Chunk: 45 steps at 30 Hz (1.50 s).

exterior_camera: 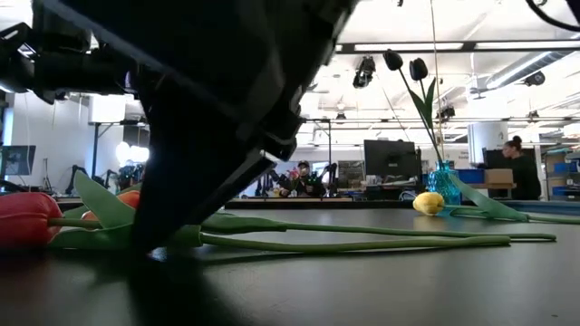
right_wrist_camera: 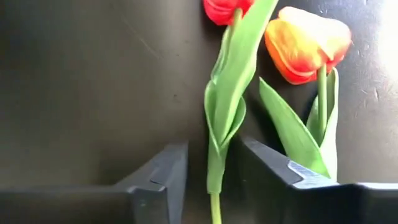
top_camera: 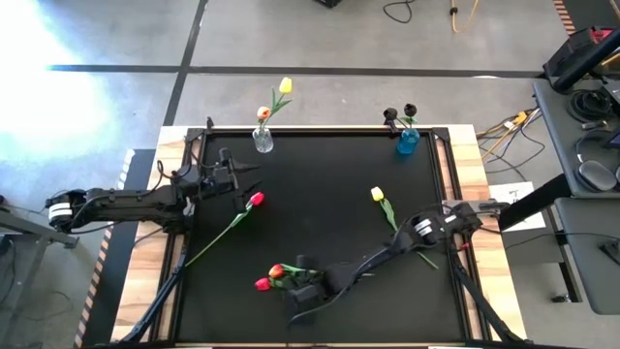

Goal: Sort flowers into vase by color
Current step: Put the bottom red flower into the blue vase

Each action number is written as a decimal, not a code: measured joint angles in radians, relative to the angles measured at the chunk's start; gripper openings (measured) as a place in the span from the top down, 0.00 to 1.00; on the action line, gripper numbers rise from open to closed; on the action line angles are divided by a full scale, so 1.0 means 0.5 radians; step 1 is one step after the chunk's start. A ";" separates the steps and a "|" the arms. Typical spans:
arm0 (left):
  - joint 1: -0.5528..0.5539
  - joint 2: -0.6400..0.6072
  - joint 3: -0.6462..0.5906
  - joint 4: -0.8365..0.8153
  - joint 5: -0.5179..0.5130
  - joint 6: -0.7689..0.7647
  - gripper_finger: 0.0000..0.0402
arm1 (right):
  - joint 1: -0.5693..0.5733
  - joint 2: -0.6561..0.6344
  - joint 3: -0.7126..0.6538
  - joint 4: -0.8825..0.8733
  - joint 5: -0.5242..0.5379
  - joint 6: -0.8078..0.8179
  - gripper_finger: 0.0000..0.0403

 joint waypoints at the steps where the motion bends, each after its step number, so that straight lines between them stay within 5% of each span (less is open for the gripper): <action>1: 0.000 0.003 0.000 -0.001 0.000 -0.010 0.57 | -0.009 0.033 0.058 -0.057 -0.002 0.010 0.70; 9: 0.000 0.006 0.000 -0.001 0.000 -0.021 0.57 | -0.054 0.104 0.263 -0.294 -0.065 -0.126 0.94; 20: 0.000 0.003 0.000 -0.001 0.000 -0.029 0.57 | 0.110 -0.372 0.121 -0.582 0.990 -0.216 0.97; 36: -0.001 -0.038 0.000 0.001 0.001 -0.028 0.57 | 0.179 -1.825 -1.483 0.127 2.210 -0.141 0.98; 41: -0.001 -0.035 0.000 0.001 0.001 0.016 0.57 | 0.179 -2.299 -1.830 0.371 2.241 -0.274 0.98; 45: 0.000 -0.035 0.000 0.001 0.001 0.080 0.57 | 0.144 -2.639 -2.015 0.573 1.863 -0.518 0.98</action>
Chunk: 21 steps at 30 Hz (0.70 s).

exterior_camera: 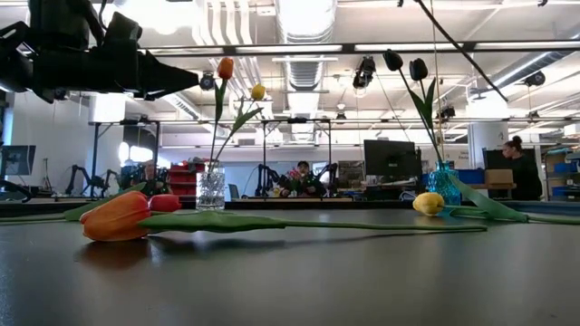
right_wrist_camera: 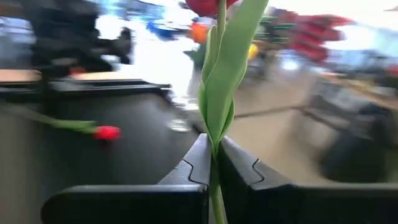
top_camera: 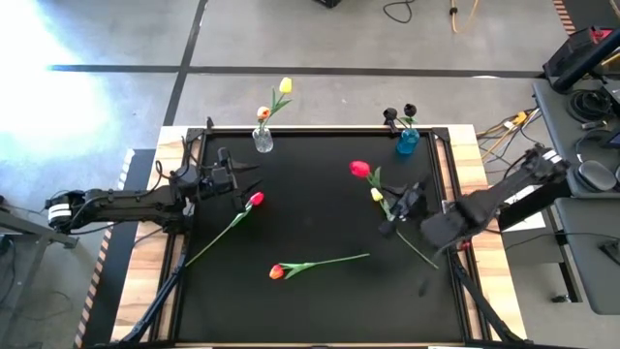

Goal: Sort flowers into vase by color
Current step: Put the bottom red flower into the blue vase

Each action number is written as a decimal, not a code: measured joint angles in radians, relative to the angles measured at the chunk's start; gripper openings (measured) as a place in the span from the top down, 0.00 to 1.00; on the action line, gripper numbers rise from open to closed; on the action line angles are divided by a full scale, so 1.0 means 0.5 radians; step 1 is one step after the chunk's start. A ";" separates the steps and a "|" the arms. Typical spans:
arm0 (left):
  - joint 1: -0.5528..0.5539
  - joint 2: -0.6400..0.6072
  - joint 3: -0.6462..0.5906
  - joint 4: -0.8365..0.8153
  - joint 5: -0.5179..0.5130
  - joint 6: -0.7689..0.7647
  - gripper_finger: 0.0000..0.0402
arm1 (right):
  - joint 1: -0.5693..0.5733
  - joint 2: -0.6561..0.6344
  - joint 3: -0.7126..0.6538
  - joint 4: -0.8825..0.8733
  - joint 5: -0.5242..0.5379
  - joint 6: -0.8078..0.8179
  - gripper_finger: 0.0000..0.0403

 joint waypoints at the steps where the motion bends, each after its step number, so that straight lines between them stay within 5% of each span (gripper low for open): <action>1: 0.000 0.000 0.000 0.000 0.000 0.003 0.57 | -0.025 -0.076 -0.037 0.053 -0.139 -0.078 0.98; 8: 0.000 0.002 0.000 0.000 0.001 0.034 0.57 | -0.318 -0.424 -0.196 0.412 -0.817 -0.618 0.98; 21: 0.000 0.002 0.000 0.013 0.001 0.143 0.57 | -0.381 -0.571 -0.196 1.464 -0.534 -2.058 0.97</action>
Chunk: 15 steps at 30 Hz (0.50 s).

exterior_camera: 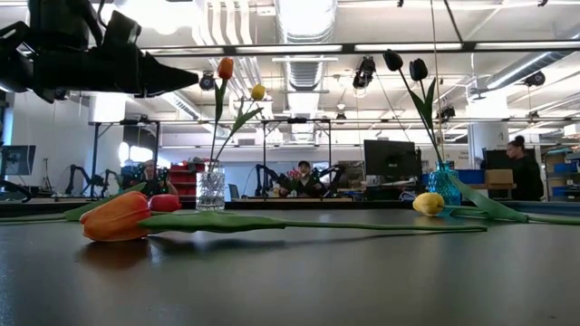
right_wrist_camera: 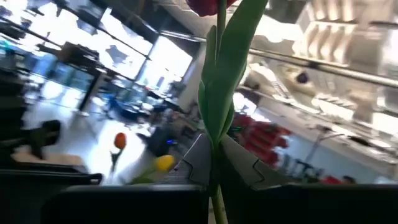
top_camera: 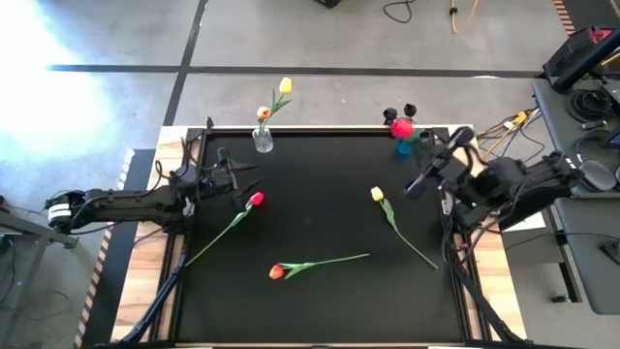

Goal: Sort flowers into vase by color
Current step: Put the bottom red flower into the blue vase

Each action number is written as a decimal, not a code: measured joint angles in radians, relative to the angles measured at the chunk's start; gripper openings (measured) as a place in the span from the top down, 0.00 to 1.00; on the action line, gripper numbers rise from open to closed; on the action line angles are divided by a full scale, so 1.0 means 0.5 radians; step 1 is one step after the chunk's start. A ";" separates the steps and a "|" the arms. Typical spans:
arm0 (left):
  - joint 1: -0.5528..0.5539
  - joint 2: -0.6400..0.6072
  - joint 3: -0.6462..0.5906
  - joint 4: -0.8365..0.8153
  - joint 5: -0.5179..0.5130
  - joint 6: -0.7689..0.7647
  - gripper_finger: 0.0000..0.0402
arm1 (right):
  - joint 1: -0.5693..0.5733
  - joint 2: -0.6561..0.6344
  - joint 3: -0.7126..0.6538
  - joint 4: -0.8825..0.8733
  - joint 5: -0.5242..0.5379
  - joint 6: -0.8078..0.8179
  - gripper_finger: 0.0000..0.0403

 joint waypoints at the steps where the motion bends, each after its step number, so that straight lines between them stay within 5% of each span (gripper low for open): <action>1: 0.000 0.000 0.000 0.006 0.000 0.011 0.57 | 0.000 -0.009 0.000 0.046 0.032 -0.084 0.97; 9: 0.000 0.001 0.000 0.073 -0.001 0.102 0.57 | -0.033 -0.127 -0.050 0.339 0.095 -0.490 0.97; 15: 0.000 0.002 0.000 0.073 -0.001 0.128 0.57 | -0.128 -0.285 -0.353 0.697 0.071 -0.681 0.97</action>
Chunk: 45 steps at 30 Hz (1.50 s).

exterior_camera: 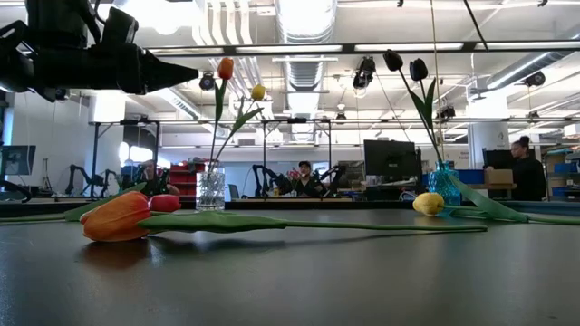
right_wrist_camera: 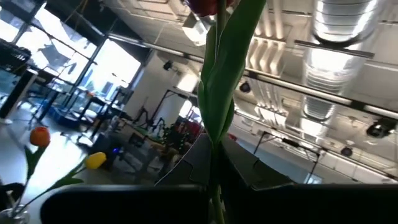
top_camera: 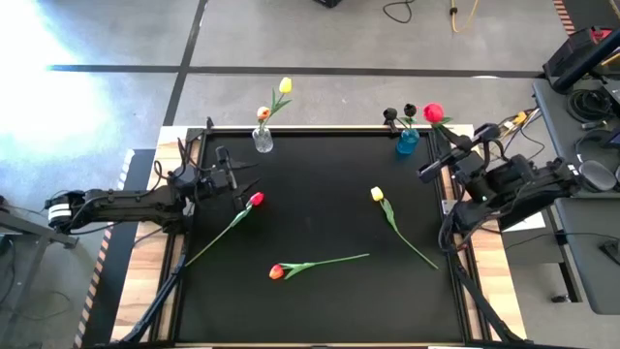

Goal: Sort flowers into vase by color
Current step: Put the bottom red flower into the blue vase

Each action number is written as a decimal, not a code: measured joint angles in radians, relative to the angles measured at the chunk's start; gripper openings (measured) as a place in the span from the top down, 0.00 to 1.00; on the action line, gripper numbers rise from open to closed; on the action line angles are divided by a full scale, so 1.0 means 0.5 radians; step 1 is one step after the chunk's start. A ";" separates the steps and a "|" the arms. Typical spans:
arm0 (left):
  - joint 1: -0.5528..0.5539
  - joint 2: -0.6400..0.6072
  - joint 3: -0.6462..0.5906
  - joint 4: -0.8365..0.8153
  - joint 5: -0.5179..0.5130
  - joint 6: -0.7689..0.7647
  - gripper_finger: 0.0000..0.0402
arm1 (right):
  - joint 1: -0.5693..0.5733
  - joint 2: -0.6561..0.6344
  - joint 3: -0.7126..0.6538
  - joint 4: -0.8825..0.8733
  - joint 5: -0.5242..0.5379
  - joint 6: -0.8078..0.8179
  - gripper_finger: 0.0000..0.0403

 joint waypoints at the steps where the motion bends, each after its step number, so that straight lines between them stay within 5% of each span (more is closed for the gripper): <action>1: 0.000 0.000 0.000 0.001 0.000 0.002 0.57 | -0.014 -0.028 -0.070 0.091 -0.018 -0.021 0.97; 14: 0.000 0.000 0.000 0.001 0.000 -0.011 0.62 | -0.230 -0.178 -0.826 1.222 -0.236 -0.132 0.97; 25: 0.000 0.000 0.000 0.001 0.000 -0.027 0.64 | -0.634 -0.135 -1.094 1.418 -0.483 0.550 0.97; 36: 0.000 0.002 0.000 0.001 0.000 -0.020 0.64 | -1.430 0.401 -1.039 1.414 -0.620 1.401 0.97; 45: 0.000 0.003 0.000 -0.003 0.000 -0.020 0.64 | -1.731 0.872 -0.882 1.544 -0.637 1.603 0.97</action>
